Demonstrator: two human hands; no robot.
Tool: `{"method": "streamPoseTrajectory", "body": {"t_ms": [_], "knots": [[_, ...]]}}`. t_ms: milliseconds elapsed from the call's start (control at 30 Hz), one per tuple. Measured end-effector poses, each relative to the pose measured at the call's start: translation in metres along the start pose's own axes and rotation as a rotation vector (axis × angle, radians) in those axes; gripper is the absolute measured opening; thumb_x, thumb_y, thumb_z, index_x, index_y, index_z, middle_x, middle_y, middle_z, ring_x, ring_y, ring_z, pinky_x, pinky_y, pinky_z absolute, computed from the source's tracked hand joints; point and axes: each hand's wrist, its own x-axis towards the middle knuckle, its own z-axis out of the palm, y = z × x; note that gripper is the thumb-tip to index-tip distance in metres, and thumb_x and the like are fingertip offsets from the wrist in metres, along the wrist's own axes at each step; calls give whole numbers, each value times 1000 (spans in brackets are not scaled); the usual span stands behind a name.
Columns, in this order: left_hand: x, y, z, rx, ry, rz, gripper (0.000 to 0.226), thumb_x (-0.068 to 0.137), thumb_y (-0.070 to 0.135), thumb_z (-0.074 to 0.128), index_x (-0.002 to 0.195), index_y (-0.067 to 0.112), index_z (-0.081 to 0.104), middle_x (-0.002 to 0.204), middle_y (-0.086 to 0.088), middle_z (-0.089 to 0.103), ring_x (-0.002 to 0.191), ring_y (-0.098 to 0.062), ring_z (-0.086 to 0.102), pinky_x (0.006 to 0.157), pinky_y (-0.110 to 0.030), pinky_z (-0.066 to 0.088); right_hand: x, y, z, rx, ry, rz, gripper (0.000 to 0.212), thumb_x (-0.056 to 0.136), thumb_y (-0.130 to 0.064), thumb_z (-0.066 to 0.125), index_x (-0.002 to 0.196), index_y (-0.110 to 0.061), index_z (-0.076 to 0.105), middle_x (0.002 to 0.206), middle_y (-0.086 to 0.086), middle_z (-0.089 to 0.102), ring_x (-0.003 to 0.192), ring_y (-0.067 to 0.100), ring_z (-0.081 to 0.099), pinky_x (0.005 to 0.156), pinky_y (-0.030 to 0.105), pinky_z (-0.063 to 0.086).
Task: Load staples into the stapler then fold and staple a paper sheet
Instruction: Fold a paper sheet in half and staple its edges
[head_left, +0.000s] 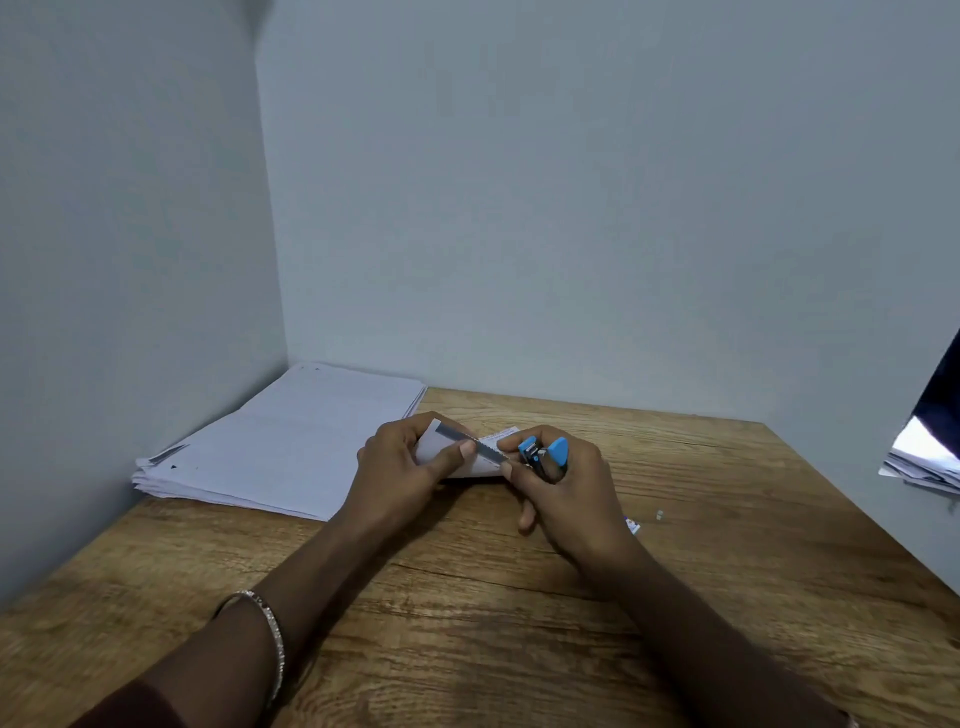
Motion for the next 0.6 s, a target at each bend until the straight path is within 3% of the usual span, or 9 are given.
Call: {"method": "streamPoseTrajectory", "body": {"t_ms": [67,100,200,300,600], "knots": [[2,-4,0,-38,-11,-4,13,89,38,69,93,29,77,90,4,78,88,-15,71,81,-47,57,2,2,0,115,-17,28,17,93,-9,70,98,-24,72,71,12,73,41,19,60,51,30,53],[3,-6,0,-47,-7,-4,11,92,35,68,94,30,78,91,7,77,87,-10,70,76,-35,56,3,4,1,164,-27,42,17,93,-9,70,98,-24,73,73,16,72,42,19,59,49,28,51],[5,-10,0,-89,15,-2,14,96,28,65,99,32,77,95,23,74,87,4,65,67,-11,46,5,7,1,263,-46,97,15,94,-10,69,102,-22,72,57,10,64,42,18,57,42,19,43],[6,-12,1,-104,20,0,15,98,27,62,104,32,75,99,27,71,88,5,64,70,-17,48,5,8,2,309,-52,131,15,95,-10,67,106,-20,70,49,5,61,42,18,57,40,17,42],[5,-11,-1,-68,21,40,14,95,29,67,105,36,73,105,25,72,92,1,66,75,-26,54,4,7,0,335,-42,114,15,97,-10,65,109,-17,69,50,5,62,43,15,58,40,16,43]]}}
